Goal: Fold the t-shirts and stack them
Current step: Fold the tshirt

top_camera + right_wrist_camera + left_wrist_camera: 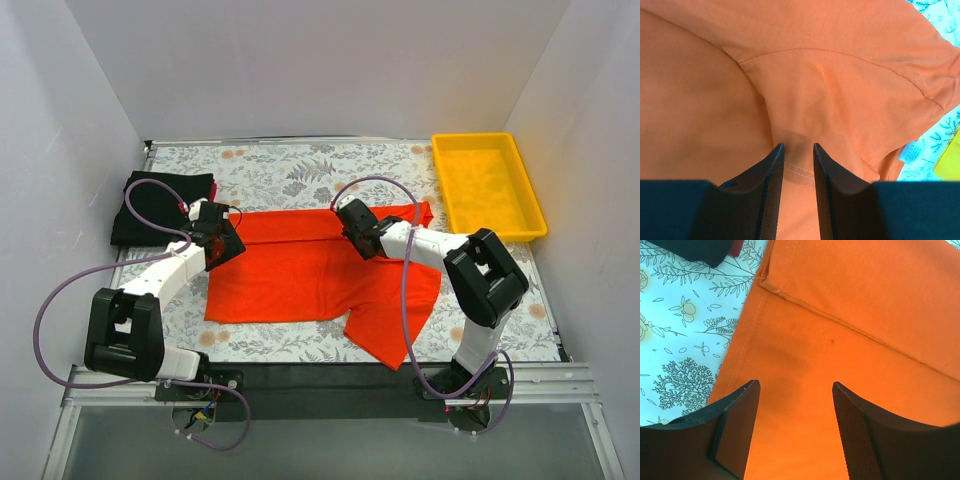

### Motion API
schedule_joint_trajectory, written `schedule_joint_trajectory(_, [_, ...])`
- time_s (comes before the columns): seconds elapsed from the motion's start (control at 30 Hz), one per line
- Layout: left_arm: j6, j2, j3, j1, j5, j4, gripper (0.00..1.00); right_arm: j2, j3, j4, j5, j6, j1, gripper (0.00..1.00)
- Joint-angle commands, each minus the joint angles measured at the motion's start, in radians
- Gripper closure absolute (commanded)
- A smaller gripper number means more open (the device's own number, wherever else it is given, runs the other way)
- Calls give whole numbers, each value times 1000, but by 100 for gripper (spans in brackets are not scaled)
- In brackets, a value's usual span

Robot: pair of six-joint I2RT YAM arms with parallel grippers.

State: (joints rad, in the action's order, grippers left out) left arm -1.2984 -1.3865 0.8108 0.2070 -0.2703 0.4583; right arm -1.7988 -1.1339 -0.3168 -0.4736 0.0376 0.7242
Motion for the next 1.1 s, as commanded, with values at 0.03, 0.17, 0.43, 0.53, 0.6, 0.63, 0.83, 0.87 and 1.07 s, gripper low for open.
schedule_joint_trajectory(0.03, [11,7,13,6,-9,-23,44,9,-46,-19,-42,12,21,69])
schedule_joint_trajectory(0.17, [10,1,14,6,0,-23,44,4,-49,-25,-46,7,43,68])
schedule_joint_trajectory(0.43, [8,0,14,6,-4,-23,44,-42,-46,-34,-95,10,50,68])
schedule_joint_trajectory(0.53, [7,3,16,6,-7,-23,44,-53,-49,-34,-126,21,50,74])
schedule_joint_trajectory(0.6, [8,1,16,6,-9,-23,44,-56,-52,-34,-154,38,50,86])
schedule_joint_trajectory(0.63, [8,1,16,6,-7,-23,44,-51,-52,-34,-161,44,49,89])
schedule_joint_trajectory(0.83, [11,-3,16,6,-10,-23,44,-7,-87,-36,-172,102,18,92])
schedule_joint_trajectory(0.87, [11,-3,16,6,-10,-23,44,-4,-92,-36,-165,108,6,92])
schedule_joint_trajectory(1.07, [13,-9,18,6,-9,-23,44,-34,-157,-34,-86,160,-89,88])
